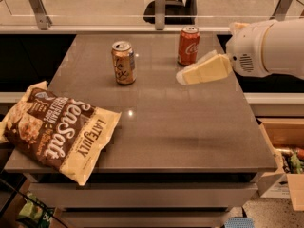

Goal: Pick orange can

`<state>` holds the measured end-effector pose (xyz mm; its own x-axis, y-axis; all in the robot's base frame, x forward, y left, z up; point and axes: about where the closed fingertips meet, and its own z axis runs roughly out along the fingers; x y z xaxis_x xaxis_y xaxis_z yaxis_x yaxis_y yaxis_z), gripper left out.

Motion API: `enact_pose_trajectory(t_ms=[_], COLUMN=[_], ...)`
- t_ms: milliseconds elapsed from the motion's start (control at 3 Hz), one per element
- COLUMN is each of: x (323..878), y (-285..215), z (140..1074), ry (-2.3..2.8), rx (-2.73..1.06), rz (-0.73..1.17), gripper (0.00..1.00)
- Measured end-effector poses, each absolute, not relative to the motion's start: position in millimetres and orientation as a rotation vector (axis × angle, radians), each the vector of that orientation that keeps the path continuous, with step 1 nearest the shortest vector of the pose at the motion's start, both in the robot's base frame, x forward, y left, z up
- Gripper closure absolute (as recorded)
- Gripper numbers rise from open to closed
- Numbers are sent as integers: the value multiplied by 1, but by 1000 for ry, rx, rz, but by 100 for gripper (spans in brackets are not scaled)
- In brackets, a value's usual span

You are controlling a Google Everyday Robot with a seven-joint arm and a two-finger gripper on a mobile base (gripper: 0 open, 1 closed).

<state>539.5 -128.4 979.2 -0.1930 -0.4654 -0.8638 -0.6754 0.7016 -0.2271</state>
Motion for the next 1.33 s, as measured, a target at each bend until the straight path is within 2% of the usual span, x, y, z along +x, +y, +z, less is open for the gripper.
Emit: enact_pose_trajectory(t_ms=[1333], x=[617], y=[-17], z=[960], ry=[1646], rx=[-926], rz=[493], gripper=[0])
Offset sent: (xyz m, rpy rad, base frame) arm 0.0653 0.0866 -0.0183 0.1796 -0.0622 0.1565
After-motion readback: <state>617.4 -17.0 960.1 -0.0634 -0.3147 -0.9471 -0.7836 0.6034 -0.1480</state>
